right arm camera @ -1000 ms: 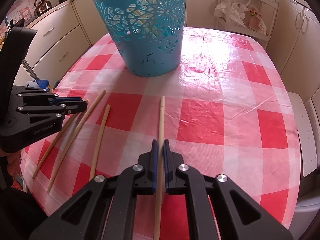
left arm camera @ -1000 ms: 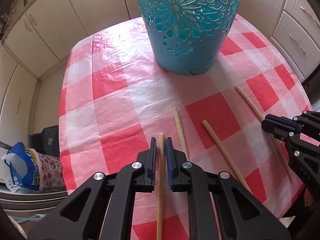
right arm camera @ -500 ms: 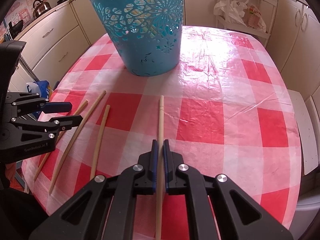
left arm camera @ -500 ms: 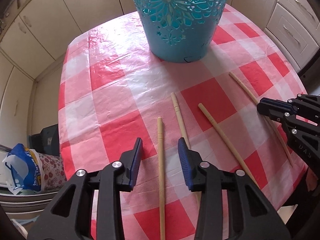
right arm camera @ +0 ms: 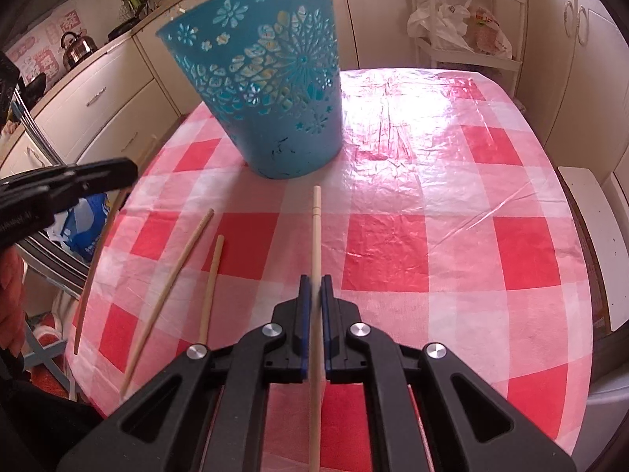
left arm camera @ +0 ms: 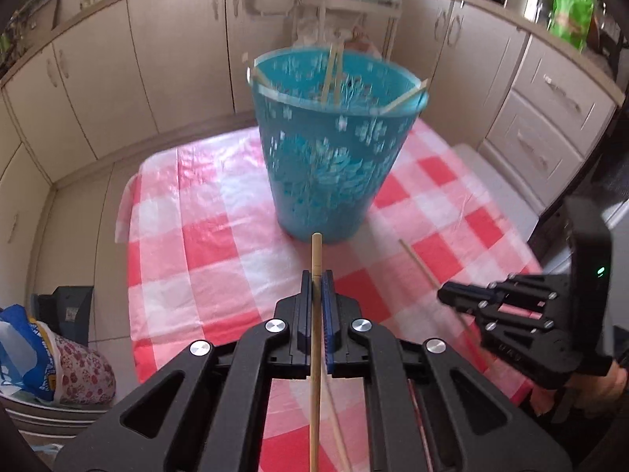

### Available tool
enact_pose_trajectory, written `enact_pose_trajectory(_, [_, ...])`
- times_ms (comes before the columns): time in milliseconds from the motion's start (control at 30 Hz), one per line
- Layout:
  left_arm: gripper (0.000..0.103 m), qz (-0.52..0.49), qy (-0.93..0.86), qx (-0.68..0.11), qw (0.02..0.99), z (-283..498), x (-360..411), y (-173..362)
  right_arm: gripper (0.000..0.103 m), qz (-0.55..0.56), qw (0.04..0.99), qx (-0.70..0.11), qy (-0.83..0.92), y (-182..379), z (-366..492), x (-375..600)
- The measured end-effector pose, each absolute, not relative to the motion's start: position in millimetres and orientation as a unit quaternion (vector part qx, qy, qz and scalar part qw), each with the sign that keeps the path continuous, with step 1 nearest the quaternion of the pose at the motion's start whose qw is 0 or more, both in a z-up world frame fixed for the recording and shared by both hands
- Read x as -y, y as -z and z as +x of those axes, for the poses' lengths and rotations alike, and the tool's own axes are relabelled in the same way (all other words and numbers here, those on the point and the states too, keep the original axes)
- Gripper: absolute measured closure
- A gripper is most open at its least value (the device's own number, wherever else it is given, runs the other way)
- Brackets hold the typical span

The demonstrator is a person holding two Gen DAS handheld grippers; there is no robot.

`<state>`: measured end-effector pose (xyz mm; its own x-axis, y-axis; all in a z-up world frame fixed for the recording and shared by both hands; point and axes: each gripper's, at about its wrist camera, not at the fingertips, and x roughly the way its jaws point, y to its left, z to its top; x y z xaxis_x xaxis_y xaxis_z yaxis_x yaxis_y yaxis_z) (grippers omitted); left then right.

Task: Organize utensils
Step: 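Lift both held chopsticks and carry them above the teal cup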

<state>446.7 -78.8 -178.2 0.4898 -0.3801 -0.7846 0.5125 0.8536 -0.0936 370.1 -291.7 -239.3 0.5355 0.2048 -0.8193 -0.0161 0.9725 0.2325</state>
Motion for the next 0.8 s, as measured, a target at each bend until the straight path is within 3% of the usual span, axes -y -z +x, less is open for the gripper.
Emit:
enact_pose_trajectory(333, [0.098, -0.019, 0.251, -0.273, 0.929, 443, 68, 91, 0.097, 0.181, 0.906, -0.376, -0.067, 191, 357, 307])
enact_pose_trajectory(800, [0.098, -0.156, 0.215, -0.059, 0.962, 448, 77, 17, 0.097, 0.177, 0.98, -0.087, -0.039, 54, 324, 316])
